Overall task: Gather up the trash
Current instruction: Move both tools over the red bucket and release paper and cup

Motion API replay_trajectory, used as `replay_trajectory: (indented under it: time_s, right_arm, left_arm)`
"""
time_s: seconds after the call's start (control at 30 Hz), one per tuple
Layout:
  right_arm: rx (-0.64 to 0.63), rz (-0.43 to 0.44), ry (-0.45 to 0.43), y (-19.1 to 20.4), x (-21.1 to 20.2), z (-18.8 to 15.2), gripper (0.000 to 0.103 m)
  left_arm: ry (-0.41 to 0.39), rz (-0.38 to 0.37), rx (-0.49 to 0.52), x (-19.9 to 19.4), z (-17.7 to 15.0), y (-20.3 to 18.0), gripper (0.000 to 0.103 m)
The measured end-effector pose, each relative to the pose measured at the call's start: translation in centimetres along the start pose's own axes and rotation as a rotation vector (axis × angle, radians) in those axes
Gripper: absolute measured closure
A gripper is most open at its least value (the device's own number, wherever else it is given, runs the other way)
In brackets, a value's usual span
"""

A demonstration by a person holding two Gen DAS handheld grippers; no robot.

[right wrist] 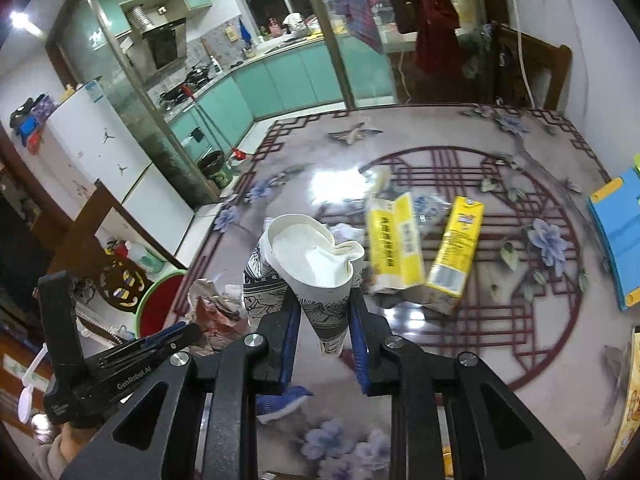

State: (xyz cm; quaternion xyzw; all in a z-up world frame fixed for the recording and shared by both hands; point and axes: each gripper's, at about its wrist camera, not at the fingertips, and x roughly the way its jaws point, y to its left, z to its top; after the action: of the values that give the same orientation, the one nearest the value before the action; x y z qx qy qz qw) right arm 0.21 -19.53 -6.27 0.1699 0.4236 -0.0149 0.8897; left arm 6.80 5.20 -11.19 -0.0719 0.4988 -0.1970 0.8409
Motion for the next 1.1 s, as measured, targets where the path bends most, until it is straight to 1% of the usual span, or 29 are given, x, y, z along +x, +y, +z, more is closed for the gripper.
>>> replay_trajectory:
  time_s: [0.23, 0.37, 0.47, 0.6, 0.8, 0.9, 1.0, 1.1]
  right_arm:
    - [-0.042, 0.011, 0.013, 5.1, 1.5, -0.1, 0.082]
    - [-0.054, 0.025, 0.026, 8.0, 2.8, -0.2, 0.082]
    - [-0.078, 0.040, 0.040, 10.9, 4.3, -0.3, 0.082]
    - [-0.099, 0.075, 0.071, 14.8, 6.8, -0.4, 0.082]
    - [-0.156, 0.139, 0.143, 21.3, 12.1, -0.9, 0.082]
    - [-0.190, 0.175, 0.193, 24.6, 15.2, -1.4, 0.082]
    - [-0.203, 0.208, 0.245, 26.8, 17.7, -2.1, 0.082]
    - [-0.219, 0.208, 0.277, 28.4, 19.8, -2.7, 0.082]
  left_arm:
    - [-0.029, 0.045, -0.049, -1.9, 0.7, 5.6, 0.084]
    - [-0.032, 0.072, -0.077, -2.2, 1.4, 8.9, 0.084]
    - [-0.036, 0.098, -0.099, -2.3, 1.8, 11.6, 0.084]
    - [-0.038, 0.150, -0.116, -2.6, 2.4, 15.4, 0.084]
    - [-0.035, 0.209, -0.176, -2.8, 2.9, 21.0, 0.084]
    - [-0.028, 0.234, -0.197, -2.7, 3.0, 23.5, 0.084]
    - [-0.012, 0.242, -0.221, -2.2, 2.9, 25.2, 0.084]
    - [0.007, 0.239, -0.228, -1.9, 2.8, 26.6, 0.084]
